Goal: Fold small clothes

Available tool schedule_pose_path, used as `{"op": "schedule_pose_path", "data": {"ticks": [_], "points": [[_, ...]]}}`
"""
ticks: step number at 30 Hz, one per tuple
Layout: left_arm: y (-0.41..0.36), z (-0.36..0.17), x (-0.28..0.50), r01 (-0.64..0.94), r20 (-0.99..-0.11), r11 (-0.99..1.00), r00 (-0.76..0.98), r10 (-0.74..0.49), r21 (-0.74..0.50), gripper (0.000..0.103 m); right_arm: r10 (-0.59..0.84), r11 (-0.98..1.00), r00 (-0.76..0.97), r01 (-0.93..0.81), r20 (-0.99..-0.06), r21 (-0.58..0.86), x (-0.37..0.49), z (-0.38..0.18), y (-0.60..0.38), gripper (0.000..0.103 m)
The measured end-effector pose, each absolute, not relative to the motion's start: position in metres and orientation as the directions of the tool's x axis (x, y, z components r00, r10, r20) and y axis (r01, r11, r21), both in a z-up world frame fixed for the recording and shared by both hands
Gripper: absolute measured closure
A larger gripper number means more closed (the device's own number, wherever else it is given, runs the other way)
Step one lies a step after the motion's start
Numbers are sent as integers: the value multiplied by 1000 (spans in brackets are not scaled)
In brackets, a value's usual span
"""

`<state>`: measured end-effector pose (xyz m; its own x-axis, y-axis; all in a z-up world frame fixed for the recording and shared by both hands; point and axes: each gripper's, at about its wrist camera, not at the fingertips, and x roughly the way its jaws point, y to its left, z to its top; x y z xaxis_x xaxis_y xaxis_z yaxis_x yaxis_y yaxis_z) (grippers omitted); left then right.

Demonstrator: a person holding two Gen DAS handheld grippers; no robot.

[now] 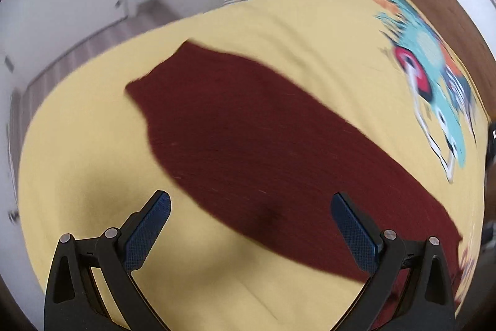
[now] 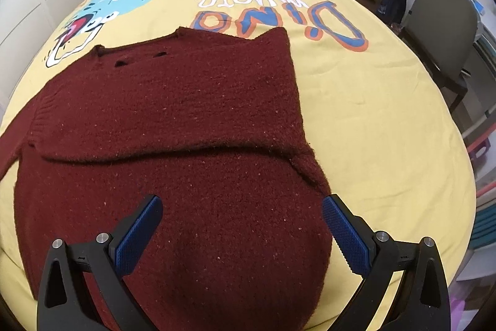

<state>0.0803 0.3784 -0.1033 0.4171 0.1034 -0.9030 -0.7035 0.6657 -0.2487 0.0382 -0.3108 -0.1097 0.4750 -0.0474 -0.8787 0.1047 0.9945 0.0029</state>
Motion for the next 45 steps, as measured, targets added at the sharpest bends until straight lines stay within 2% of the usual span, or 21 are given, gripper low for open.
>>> {"op": "schedule_pose_path", "data": {"ticks": [8, 10, 11, 12, 13, 14, 15, 16, 20, 27, 33, 45], "points": [[409, -146, 92, -774, -935, 572, 353, 33, -272, 2, -70, 993, 453, 115, -889, -20, 43, -114, -313, 1], [412, -149, 95, -764, -934, 587, 357, 36, -269, 6, -74, 993, 449, 119, -891, -23, 44, -116, -314, 1], [410, -148, 98, -747, -934, 611, 356, 38, -260, 21, -75, 992, 448, 121, -891, -23, 44, -116, -314, 1], [407, -145, 99, -735, -936, 635, 349, 53, -238, 46, -75, 992, 448, 122, -891, -22, 45, -117, -315, 1], [407, -145, 102, -727, -934, 646, 352, 60, -233, 60, -75, 992, 447, 123, -891, -22, 45, -118, -315, 1], [405, -141, 103, -710, -928, 659, 370, 51, -247, 89, -75, 992, 446, 123, -892, -22, 46, -118, -315, 1], [405, -137, 104, -694, -917, 662, 399, 24, -284, 93, -75, 992, 445, 123, -892, -22, 46, -119, -315, 1], [401, -131, 105, -670, -906, 672, 423, -2, -314, 93, -74, 992, 446, 122, -892, -22, 47, -118, -315, 1], [371, -94, 111, -559, -890, 796, 452, 60, -230, 93, -67, 993, 460, 118, -886, -13, 48, -114, -315, 1], [296, -40, 123, -370, -846, 887, 532, -40, -275, 93, -47, 994, 489, 109, -871, 8, 50, -104, -314, 1], [211, -25, 126, -229, -823, 924, 552, -136, -307, 93, -31, 995, 515, 101, -857, 25, 56, -91, -316, 1], [23, -13, 188, 50, -776, 922, 524, -351, -383, 94, -17, 994, 544, 102, -839, 46, 72, -70, -332, 1]]}}
